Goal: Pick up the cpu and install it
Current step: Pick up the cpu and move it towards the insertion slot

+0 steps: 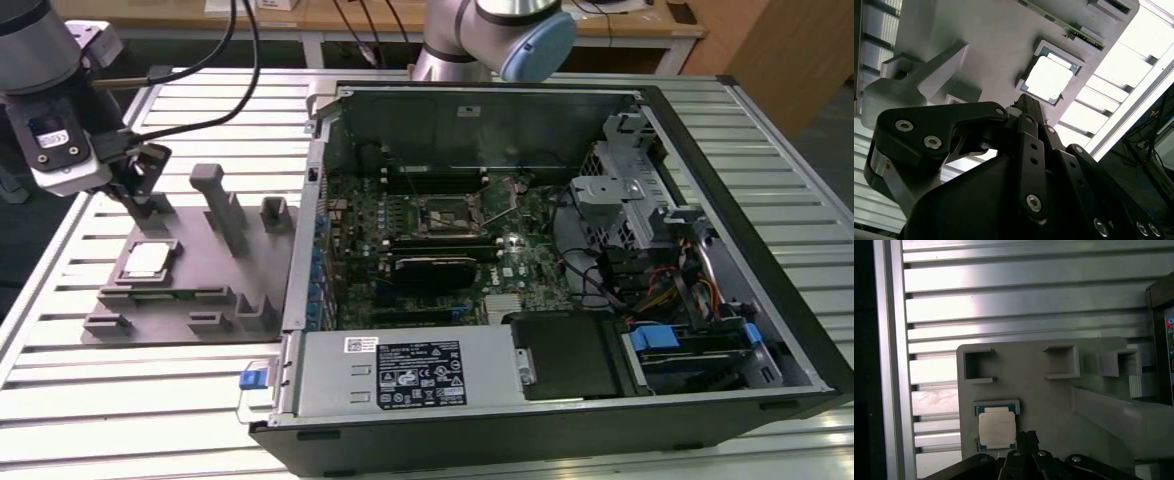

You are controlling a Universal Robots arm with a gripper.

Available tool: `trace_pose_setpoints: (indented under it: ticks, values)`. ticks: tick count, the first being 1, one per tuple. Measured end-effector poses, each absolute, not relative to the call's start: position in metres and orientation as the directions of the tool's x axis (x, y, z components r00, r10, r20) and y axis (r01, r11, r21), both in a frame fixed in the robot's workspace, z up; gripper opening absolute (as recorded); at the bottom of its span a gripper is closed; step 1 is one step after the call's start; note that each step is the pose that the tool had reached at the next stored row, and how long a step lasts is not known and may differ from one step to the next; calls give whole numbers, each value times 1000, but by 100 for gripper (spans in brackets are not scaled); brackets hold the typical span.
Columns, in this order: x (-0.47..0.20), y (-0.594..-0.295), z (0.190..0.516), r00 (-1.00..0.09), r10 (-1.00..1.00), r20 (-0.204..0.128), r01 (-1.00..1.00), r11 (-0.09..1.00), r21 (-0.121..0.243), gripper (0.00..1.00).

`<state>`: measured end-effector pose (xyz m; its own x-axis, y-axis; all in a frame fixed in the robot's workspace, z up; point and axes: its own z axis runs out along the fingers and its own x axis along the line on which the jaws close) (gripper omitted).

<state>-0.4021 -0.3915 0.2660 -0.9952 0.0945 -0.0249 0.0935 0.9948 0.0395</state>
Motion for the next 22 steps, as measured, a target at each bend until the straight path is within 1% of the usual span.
trace_pose_setpoints:
  ticks: [22]
  values:
    - [-413,-392,232,-995,95,-25,94,995,40,11]
